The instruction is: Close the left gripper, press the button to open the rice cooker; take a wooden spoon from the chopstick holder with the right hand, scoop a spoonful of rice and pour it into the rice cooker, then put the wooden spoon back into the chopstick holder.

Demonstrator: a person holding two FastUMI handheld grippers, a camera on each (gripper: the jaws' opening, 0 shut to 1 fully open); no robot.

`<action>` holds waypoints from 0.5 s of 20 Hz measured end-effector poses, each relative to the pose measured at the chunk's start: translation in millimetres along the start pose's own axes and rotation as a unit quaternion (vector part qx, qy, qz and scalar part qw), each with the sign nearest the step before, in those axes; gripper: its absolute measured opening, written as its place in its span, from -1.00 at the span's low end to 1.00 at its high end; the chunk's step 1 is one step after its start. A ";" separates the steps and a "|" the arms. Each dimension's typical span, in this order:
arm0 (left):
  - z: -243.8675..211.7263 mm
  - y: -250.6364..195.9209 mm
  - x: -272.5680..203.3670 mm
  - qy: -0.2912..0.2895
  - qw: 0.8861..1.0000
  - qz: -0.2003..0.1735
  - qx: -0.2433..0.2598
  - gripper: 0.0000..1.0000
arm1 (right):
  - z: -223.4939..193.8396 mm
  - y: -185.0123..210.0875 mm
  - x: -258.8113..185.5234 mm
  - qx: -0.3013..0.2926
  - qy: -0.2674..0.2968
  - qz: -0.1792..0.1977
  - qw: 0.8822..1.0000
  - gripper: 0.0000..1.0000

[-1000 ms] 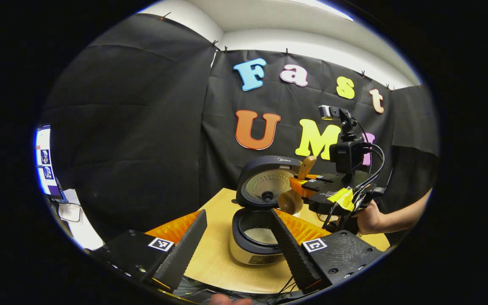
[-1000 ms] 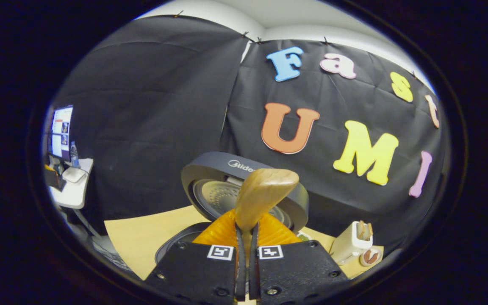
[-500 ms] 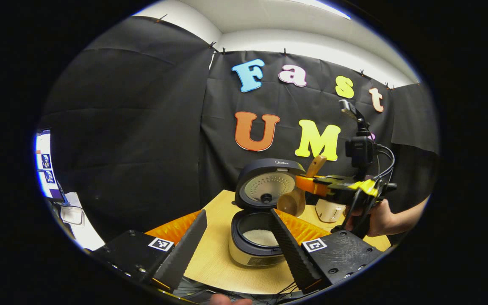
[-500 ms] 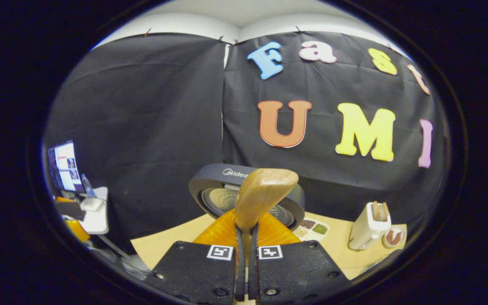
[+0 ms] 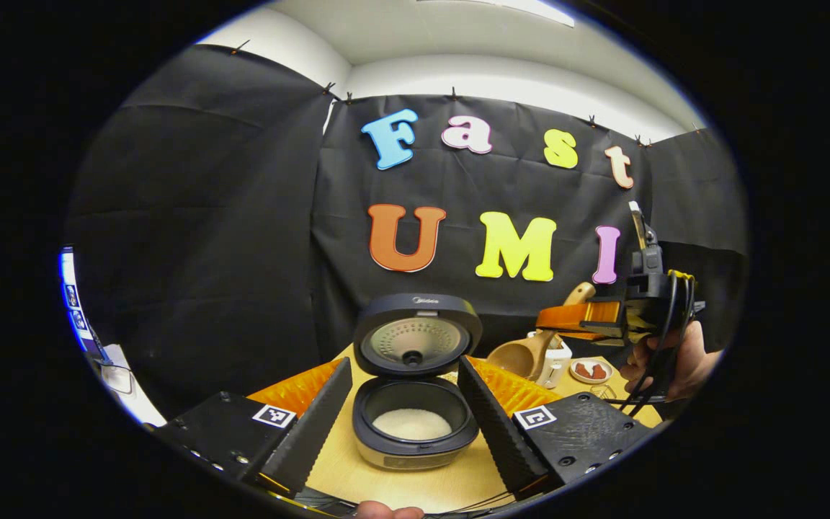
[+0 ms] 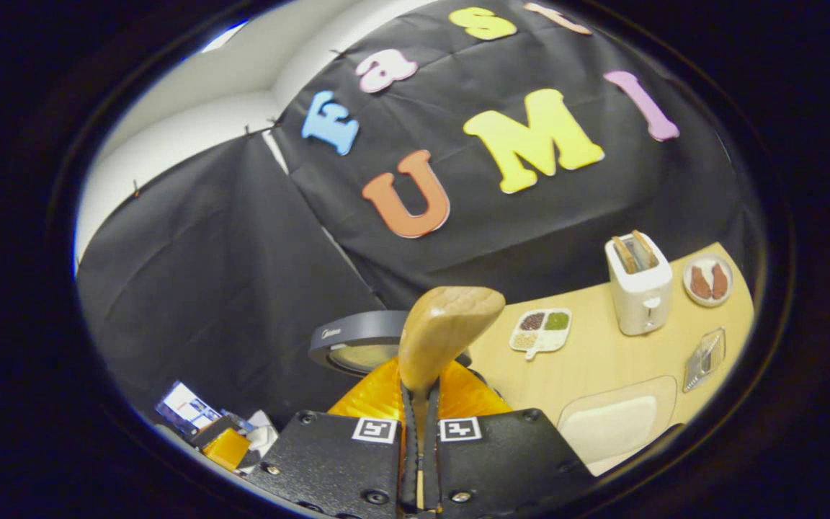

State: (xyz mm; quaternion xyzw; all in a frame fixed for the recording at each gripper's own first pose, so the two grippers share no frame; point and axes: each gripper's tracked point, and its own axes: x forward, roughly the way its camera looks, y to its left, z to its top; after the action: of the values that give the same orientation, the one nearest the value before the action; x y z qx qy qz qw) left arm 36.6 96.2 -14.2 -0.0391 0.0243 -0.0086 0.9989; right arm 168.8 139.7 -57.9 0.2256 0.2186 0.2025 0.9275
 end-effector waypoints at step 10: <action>20.2 -84.9 46.0 -0.011 0.999 -0.029 0.011 0.89 | 53.2 -223.6 -111.2 0.110 -0.069 -0.162 0.978 -0.84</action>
State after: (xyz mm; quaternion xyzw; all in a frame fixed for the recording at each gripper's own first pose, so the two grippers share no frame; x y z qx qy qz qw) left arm 82.3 12.3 10.4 -0.0291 0.0125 -0.0373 0.9988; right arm 165.6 -113.1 -93.7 0.3015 0.2090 0.0083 0.9302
